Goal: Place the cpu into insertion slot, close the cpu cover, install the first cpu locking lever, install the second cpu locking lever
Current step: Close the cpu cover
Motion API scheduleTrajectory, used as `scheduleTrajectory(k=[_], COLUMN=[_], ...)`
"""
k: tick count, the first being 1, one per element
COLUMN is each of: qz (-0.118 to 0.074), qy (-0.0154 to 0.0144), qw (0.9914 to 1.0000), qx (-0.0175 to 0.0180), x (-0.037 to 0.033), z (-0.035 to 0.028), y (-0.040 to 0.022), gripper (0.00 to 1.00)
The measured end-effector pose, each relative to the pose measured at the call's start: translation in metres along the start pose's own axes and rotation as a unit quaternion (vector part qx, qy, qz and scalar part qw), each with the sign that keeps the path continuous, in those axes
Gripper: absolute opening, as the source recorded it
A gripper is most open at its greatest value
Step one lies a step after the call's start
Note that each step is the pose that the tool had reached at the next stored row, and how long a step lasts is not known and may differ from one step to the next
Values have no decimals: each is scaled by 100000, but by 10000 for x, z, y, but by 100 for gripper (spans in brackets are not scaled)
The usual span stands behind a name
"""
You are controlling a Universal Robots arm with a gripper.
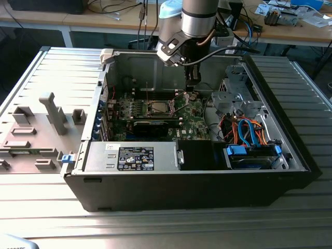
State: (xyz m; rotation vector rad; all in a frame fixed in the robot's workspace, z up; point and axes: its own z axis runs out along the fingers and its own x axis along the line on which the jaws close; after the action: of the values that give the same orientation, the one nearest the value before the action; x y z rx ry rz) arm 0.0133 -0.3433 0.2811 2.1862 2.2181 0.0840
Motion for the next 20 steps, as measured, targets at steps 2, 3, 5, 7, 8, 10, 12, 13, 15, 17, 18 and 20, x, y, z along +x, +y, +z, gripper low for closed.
scheduleTrajectory(k=[2,3,5,7,8,10,12,13,15,17,18,20], qz=[-3,-3,-5,-9,-8,-7,-2,-4,-7,-2,0,-2], qy=[2,2,0,2,3,3,1,6,7,5,6,4], qw=[100000,100000,100000,100000,100000,100000,100000,100000,100000,100000,100000,100000], qx=[-2,-2,1,0,-1,0,-1,-2,-1,0,1,0], x=[-1,-1,-2,-2,-2,-2,-3,-3,-3,-3,-4,-4], z=[2,3,4,5,5,7,9,11,16,24,28,41], y=[7,8,11,15,18,25,33,41,50,70,80,100], gripper=[11,11,11,11,11,11,11,11,11,11,11,11])
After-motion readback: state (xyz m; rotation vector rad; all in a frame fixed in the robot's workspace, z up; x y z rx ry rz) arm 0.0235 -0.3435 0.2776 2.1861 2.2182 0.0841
